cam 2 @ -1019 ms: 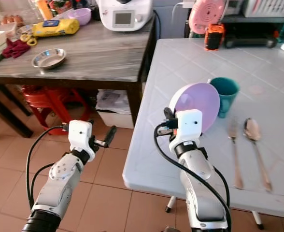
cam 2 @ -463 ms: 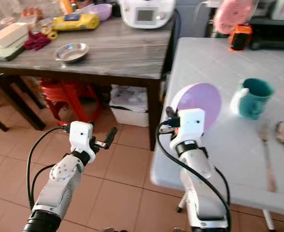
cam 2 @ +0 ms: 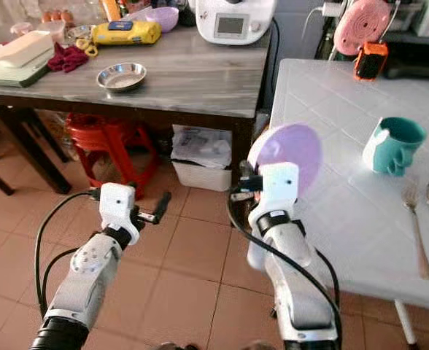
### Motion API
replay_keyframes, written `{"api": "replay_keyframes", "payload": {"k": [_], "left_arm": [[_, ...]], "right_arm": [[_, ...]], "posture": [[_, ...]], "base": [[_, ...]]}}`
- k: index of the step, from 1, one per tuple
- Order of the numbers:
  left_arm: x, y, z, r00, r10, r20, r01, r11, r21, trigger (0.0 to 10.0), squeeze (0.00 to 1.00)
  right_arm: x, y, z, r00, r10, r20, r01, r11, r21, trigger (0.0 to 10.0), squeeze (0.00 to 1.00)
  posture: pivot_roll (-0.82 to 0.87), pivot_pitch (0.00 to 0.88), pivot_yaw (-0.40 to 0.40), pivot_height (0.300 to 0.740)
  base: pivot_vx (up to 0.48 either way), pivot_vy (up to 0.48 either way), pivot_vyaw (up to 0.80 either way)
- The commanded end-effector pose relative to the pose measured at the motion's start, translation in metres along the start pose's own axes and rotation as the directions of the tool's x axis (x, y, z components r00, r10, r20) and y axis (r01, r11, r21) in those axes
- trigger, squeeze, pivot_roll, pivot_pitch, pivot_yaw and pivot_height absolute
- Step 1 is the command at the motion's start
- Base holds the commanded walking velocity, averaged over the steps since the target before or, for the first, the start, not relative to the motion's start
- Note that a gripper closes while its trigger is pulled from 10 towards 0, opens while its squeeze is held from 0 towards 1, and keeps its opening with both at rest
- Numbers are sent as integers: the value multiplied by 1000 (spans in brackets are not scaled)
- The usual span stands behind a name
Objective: Setting the table
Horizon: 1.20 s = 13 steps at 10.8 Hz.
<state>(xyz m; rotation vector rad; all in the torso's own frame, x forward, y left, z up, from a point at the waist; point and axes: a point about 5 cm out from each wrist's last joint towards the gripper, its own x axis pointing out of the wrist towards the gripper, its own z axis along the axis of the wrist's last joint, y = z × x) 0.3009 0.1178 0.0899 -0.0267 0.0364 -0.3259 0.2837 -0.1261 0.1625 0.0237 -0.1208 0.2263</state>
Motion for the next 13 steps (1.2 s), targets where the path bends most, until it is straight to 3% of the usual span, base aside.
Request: {"api": "replay_keyframes", "payload": {"k": [1,13], "left_arm": [[0,-2,-2,1000,-2,-9,2,1000,14,10000,0],[7,-9,3,999,-31,12,30,999,23,10000,0]], "right_arm": [[0,-2,-1,1000,-1,-9,1,1000,2,10000,0],[1,-3,-6,999,-38,-7,38,999,15,10000,0]], "posture": [[-133,82,106,740],[-126,71,122,740]], "base": [[0,300,0],[0,312,0]]}}
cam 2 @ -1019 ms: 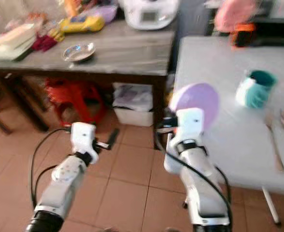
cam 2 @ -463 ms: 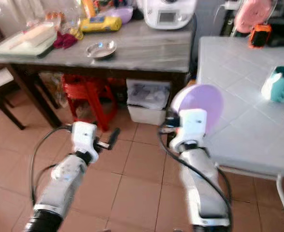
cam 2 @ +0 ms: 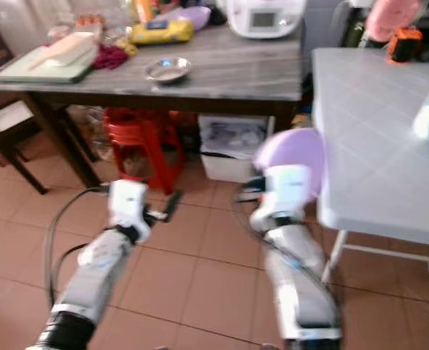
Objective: Setting the table
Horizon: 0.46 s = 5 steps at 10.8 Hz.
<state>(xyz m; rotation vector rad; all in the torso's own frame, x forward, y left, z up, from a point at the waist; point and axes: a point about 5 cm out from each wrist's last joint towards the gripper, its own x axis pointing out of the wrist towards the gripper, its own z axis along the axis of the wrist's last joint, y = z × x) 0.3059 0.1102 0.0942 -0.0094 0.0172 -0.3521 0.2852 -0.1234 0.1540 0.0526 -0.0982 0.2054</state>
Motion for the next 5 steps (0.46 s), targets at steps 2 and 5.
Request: {"api": "replay_keyframes", "payload": {"k": [2,5], "left_arm": [[1,-4,-1,1000,-7,-1,7,1000,0,10000,0],[2,-4,0,1000,-10,3,10,1000,2,10000,0]], "right_arm": [[0,-5,3,1000,-16,13,17,1000,-14,10000,0],[1,-5,2,1000,-20,12,20,1000,-12,10000,0]], "posture": [[-128,68,123,740],[-124,69,126,740]], "base": [[0,330,0],[0,335,-267]]}}
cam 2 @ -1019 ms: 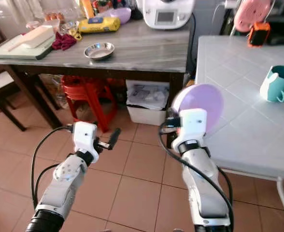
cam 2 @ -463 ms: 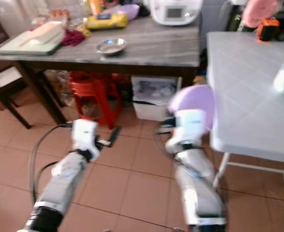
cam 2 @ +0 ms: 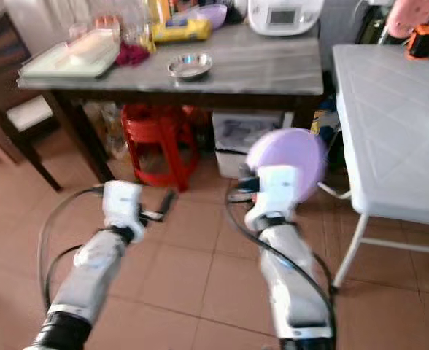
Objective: Setting the table
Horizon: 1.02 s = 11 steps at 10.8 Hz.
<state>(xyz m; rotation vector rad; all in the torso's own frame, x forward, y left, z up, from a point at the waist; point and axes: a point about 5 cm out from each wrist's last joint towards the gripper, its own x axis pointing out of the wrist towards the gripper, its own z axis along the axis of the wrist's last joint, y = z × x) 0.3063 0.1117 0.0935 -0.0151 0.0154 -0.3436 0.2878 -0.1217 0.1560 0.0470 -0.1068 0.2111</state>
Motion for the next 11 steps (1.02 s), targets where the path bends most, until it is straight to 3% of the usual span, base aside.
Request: {"api": "replay_keyframes", "payload": {"k": [1,6,11], "left_arm": [[2,-6,1,1000,-20,1,20,1000,7,10000,0],[2,-7,1,1000,-25,3,25,1000,10,10000,0],[2,-9,0,1000,-21,6,21,1000,8,10000,0]], "right_arm": [[-2,-6,0,1000,-27,4,27,1000,-5,10000,0],[-2,-7,-1,1000,-31,5,31,1000,-6,10000,0],[-2,-6,0,1000,-10,13,11,1000,-18,10000,0]], "posture": [[-123,70,127,740],[-124,69,129,740],[-122,66,120,740]], "base": [[0,334,-800],[0,337,-668],[0,424,0]]}}
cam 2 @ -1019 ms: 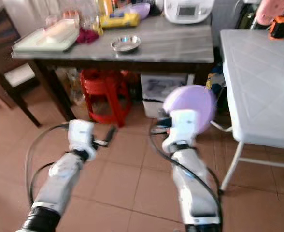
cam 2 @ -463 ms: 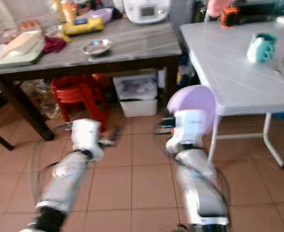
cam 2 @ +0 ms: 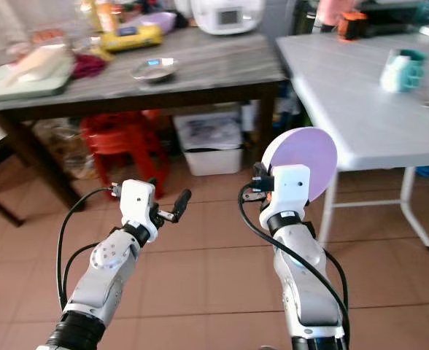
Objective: Setting the table
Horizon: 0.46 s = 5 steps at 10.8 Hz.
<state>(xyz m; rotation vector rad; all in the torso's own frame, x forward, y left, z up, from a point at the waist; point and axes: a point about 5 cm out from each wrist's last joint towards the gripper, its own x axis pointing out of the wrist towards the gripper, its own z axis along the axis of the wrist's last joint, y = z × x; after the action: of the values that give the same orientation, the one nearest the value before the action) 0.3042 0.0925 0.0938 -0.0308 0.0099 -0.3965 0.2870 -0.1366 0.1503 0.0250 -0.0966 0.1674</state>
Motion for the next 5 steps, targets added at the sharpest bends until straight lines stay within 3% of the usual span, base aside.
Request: {"api": "replay_keyframes", "payload": {"k": [1,5], "left_arm": [[-3,10,0,999,33,-1,-33,999,24,10000,0],[-2,10,1,1000,30,6,-30,999,25,10000,0]], "right_arm": [[3,9,5,999,35,26,-35,999,5,10000,0],[3,11,5,999,42,30,-42,999,5,10000,0]], "posture": [[-121,66,120,740],[-121,64,124,740]], "base": [[0,480,0],[0,457,0]]}}
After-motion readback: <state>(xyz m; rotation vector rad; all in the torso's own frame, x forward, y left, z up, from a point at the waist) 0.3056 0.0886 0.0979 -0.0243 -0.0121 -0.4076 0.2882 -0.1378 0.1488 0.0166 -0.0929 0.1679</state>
